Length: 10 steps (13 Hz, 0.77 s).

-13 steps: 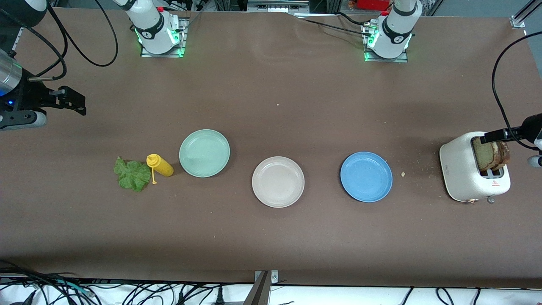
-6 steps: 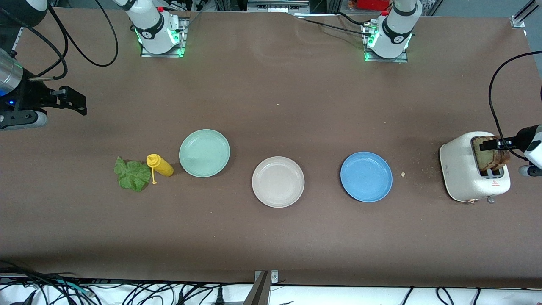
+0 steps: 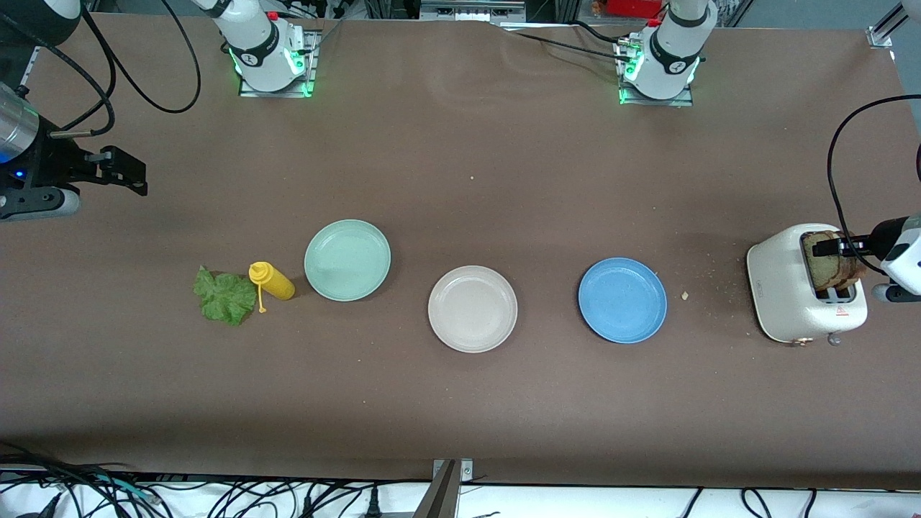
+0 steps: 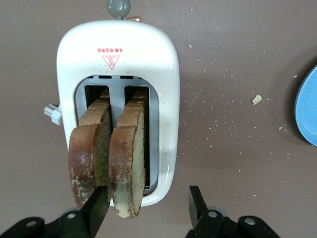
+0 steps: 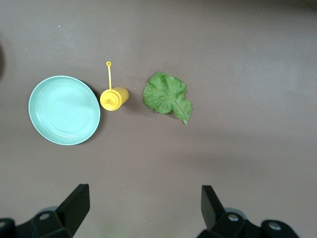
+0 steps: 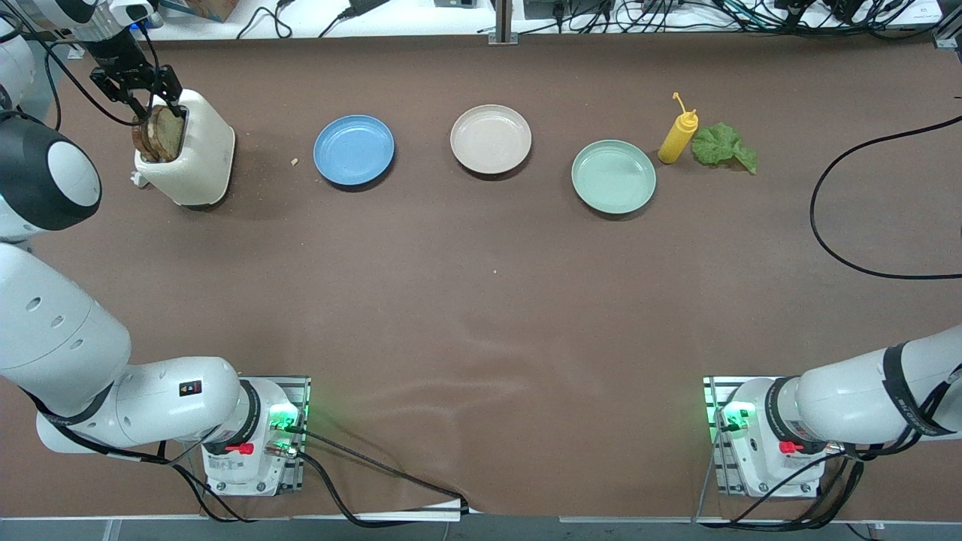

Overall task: Make sandwich in beige plate with both arms
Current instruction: 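Lower the left gripper onto a bread slice in the toaster and grasp it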

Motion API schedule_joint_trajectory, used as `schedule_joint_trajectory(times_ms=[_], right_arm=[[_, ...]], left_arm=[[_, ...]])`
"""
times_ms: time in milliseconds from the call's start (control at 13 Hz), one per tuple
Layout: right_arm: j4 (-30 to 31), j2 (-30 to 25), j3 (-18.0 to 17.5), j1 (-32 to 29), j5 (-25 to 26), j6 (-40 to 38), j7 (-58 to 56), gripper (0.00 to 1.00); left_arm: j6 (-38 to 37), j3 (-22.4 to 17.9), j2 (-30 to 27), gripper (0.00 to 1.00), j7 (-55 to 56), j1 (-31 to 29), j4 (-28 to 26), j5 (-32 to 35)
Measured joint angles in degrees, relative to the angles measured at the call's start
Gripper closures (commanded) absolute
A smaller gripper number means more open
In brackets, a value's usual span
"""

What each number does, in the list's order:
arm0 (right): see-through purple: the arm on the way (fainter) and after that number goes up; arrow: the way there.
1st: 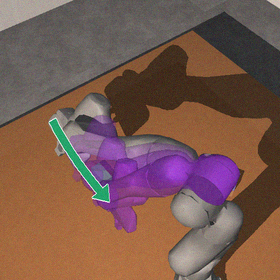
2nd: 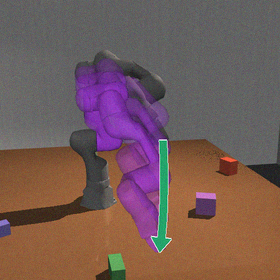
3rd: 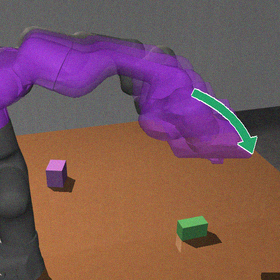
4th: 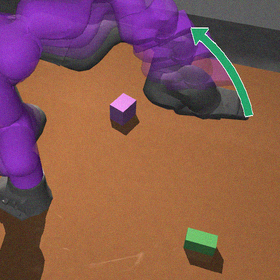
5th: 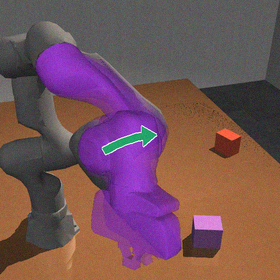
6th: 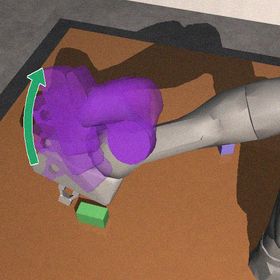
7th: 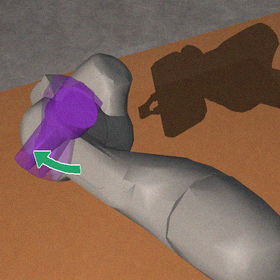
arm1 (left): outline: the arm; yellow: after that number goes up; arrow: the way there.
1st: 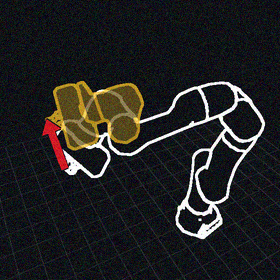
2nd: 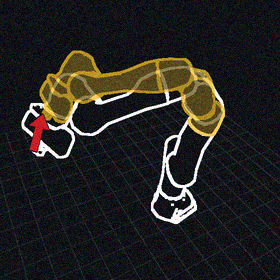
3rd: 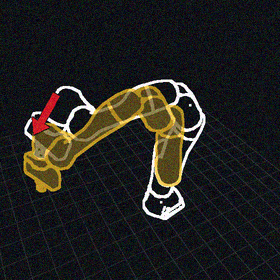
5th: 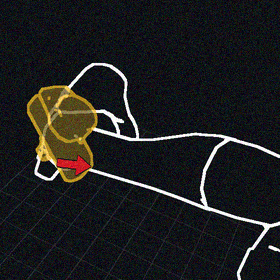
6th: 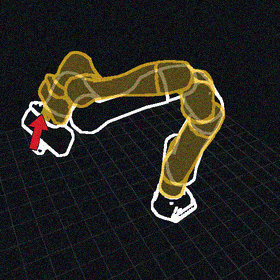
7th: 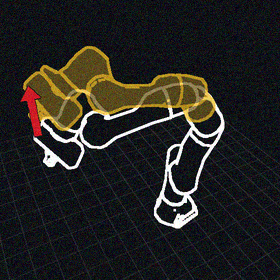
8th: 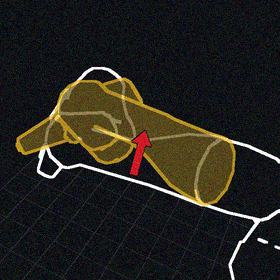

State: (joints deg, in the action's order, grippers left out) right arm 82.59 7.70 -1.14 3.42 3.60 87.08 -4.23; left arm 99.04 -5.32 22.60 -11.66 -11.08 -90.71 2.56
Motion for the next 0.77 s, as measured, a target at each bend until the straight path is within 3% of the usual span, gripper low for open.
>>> schedule_joint_trajectory(times_ms=[540,772], right_arm=[[0.0,0.0,0.0,0.0,0.0,0.0,0.0,0.0],[0.0,0.0,0.0,0.0,0.0,0.1,0.0,0.0]], left_arm=[[0.0,0.0,1.9,0.3,0.0,-0.1,0.2,3.8],[0.0,0.0,2.2,0.77,0.0,-0.1,0.3,3.8]])
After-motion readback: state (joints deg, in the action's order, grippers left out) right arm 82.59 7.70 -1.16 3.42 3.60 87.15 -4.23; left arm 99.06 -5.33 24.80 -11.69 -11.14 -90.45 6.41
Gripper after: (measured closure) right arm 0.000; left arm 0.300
